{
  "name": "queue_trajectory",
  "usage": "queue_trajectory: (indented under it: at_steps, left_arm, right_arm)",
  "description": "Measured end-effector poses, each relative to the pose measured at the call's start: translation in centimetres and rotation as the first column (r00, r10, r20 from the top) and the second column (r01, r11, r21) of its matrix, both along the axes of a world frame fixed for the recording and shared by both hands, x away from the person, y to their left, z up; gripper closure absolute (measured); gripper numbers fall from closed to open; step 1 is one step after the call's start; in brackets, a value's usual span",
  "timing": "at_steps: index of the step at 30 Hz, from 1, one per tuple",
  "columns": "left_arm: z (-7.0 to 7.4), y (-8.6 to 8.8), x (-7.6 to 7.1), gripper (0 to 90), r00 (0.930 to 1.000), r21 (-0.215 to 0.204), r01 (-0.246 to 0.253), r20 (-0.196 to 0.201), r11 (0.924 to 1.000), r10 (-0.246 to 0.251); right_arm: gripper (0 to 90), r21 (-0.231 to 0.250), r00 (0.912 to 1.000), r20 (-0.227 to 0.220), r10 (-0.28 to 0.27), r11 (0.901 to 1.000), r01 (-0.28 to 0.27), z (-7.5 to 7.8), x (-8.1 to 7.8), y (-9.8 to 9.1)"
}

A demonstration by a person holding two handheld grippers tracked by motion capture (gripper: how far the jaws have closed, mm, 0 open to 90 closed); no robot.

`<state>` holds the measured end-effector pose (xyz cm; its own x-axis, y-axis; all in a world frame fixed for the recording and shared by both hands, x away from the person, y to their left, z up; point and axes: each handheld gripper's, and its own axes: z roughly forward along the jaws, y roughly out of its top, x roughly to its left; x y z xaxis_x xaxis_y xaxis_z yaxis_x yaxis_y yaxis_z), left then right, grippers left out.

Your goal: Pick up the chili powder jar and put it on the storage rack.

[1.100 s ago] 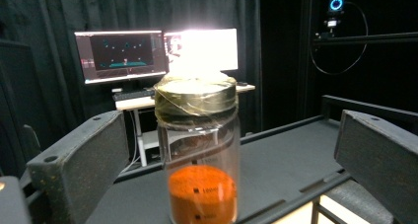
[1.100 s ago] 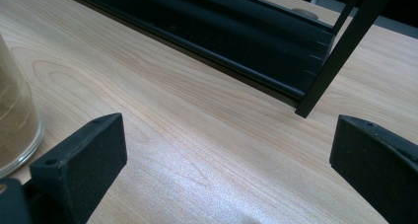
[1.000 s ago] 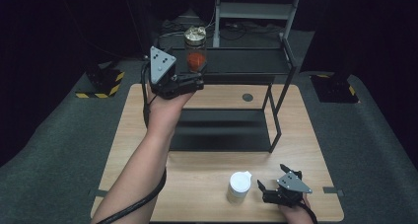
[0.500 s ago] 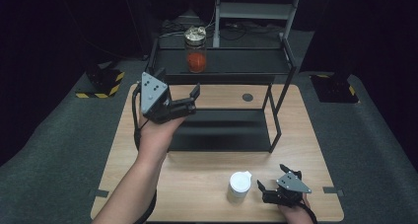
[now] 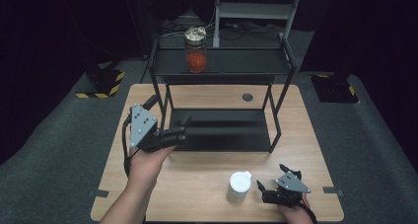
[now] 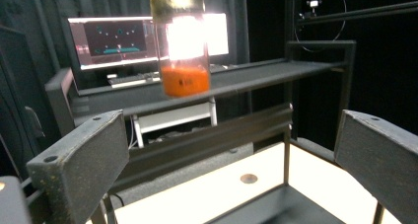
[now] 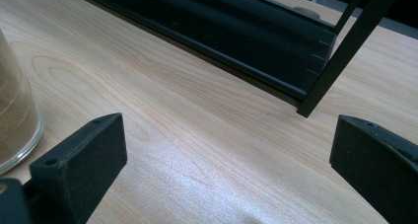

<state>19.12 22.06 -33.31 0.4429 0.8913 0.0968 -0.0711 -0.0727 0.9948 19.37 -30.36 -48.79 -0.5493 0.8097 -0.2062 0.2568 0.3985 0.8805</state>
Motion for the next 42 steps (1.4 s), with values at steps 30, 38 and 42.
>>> queue_trajectory:
  at_steps: [30,38,42]
  left_arm:
    - [-15.0,1.1,-3.1,0.4,0.9751,0.067,0.000,-0.221,0.9978,0.015]
    - [-16.9,1.2,-2.0,0.3,0.9362,0.163,0.030,-0.350,0.9861,0.029]
    - [-16.7,0.5,-2.1,0.4,0.9356,0.232,0.038,-0.350,0.9719,0.047]
  right_arm:
    - [0.0,-0.012,1.0000,0.005,-0.005,0.9999,0.005,0.0,-0.1,0.3]
    - [0.0,-0.008,0.9998,0.014,-0.015,0.9999,0.015,-0.1,-0.3,0.3]
    - [0.0,-0.011,0.9998,0.015,-0.013,0.9999,0.013,-0.1,-0.3,0.3]
